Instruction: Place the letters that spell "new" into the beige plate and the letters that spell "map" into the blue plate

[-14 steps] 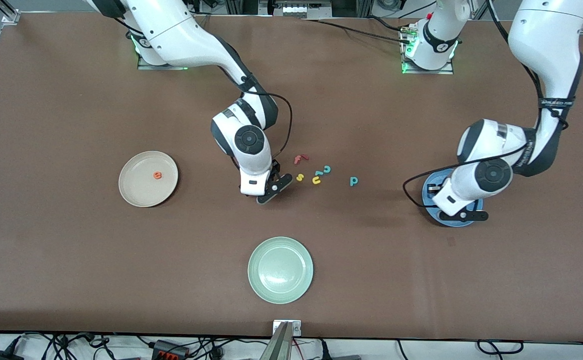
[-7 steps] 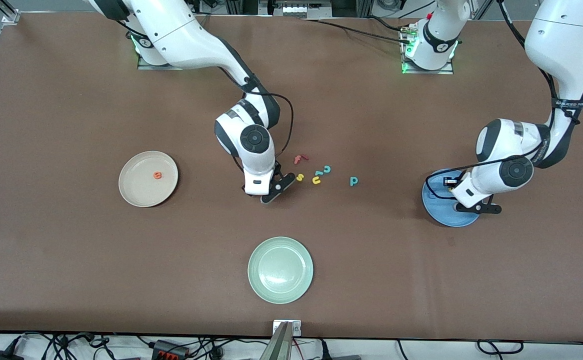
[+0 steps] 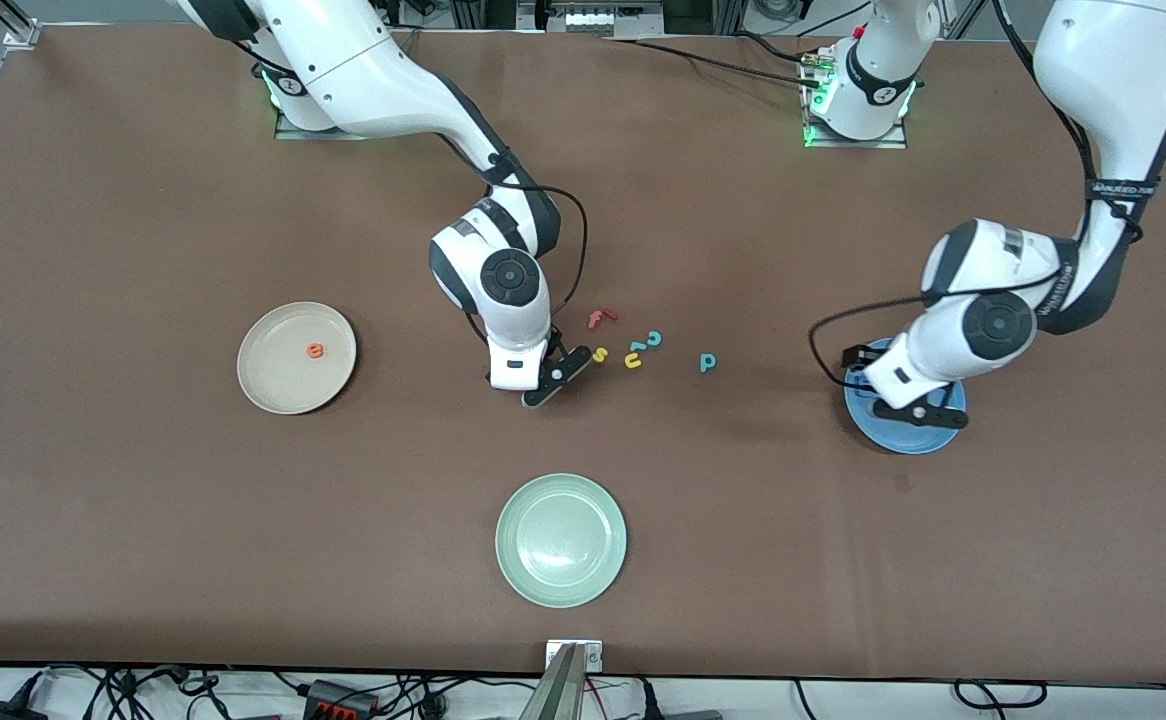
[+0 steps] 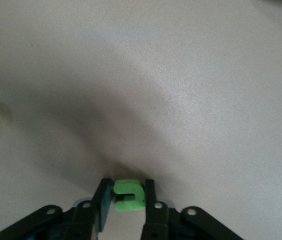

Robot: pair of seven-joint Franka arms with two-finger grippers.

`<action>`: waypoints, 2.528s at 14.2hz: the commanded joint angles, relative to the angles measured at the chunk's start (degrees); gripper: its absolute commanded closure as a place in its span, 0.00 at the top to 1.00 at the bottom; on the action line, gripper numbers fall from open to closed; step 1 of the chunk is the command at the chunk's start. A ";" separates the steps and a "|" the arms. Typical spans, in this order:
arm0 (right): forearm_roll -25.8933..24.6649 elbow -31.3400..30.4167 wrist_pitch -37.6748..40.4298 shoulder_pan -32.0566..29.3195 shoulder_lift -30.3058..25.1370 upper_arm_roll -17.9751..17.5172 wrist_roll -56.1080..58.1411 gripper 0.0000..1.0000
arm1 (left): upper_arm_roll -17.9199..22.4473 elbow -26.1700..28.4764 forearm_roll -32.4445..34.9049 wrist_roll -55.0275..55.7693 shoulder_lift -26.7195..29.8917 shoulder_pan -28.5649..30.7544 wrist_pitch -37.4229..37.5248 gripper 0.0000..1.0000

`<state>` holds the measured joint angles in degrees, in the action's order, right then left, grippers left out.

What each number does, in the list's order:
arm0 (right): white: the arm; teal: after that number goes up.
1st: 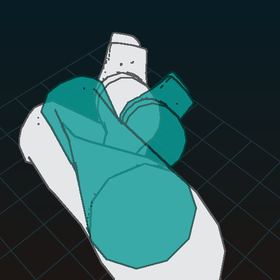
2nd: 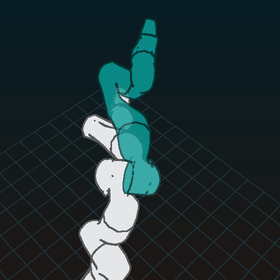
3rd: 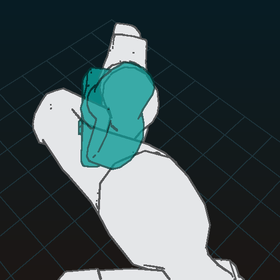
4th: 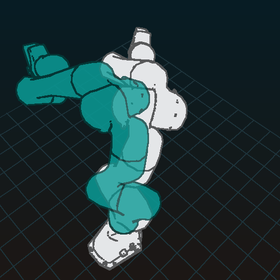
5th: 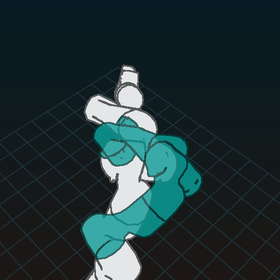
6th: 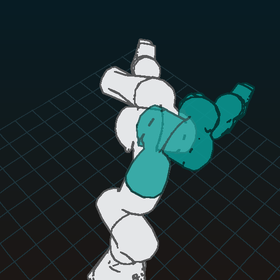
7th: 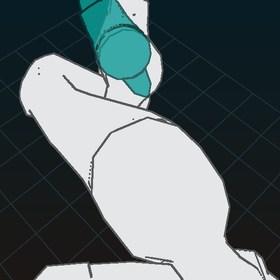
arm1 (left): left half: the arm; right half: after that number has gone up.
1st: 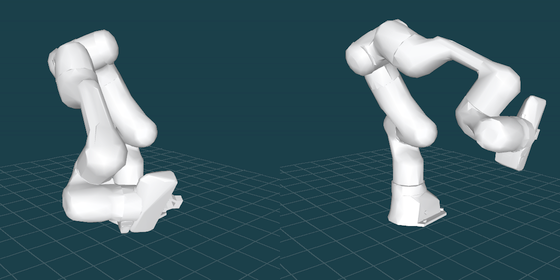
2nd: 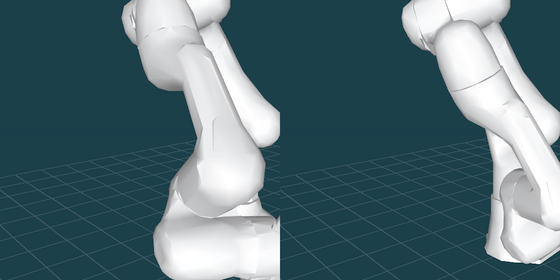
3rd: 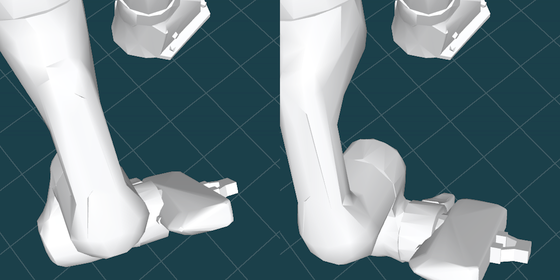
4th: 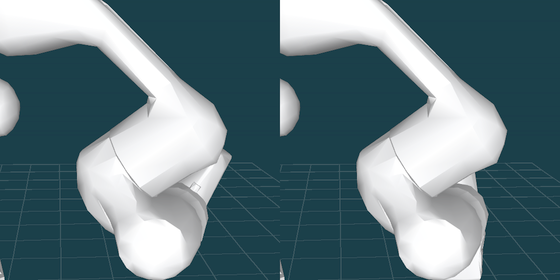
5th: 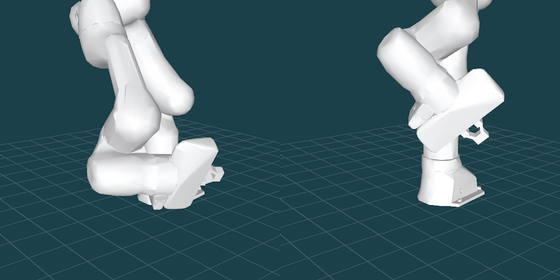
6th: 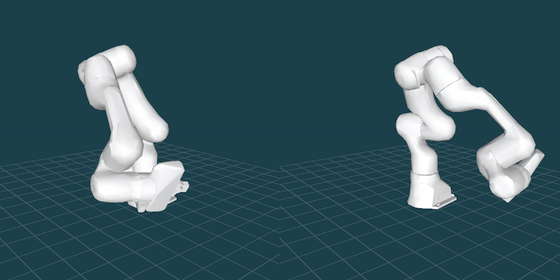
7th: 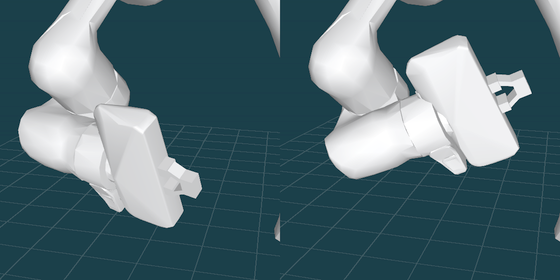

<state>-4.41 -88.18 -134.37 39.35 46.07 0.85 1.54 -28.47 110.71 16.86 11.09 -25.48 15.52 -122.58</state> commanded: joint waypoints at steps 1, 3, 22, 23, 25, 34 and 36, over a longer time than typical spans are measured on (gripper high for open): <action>-0.42 0.91 -0.02 -0.15 0.69 0.38 0.13 0.30 | -5.78 -0.50 0.37 0.34 -2.19 -1.18 -1.84 1.00; -0.16 0.99 -0.02 -0.50 0.34 0.47 0.04 0.29 | -6.95 -0.32 0.28 2.96 -4.22 -5.03 -5.02 1.00; 1.07 -21.58 18.65 -23.26 -19.88 0.82 0.57 0.30 | -3.87 0.20 7.75 25.30 -13.55 -13.58 -17.51 0.48; 1.07 -22.72 15.66 -23.35 -19.00 0.82 0.57 0.30 | -3.87 0.20 7.84 25.30 -13.55 -13.67 -17.51 0.42; 1.07 -23.35 13.78 -24.05 -18.12 0.82 0.65 0.30 | -3.87 0.20 9.58 25.21 -13.46 -13.50 -17.43 0.17; 1.07 -22.82 13.51 -24.76 -18.63 0.73 0.39 1.00 | -4.31 -4.44 12.32 12.43 -4.33 -7.02 3.29 0.09; 1.16 -22.82 14.31 -24.32 -21.09 -0.14 0.56 1.00 | -4.57 -6.03 12.32 3.02 -3.88 -2.01 6.21 0.10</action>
<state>-3.86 -110.36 -120.87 14.96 28.30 1.97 2.29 -32.41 105.39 28.30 22.40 -30.36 8.59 -119.06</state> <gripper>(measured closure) 0.304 0.727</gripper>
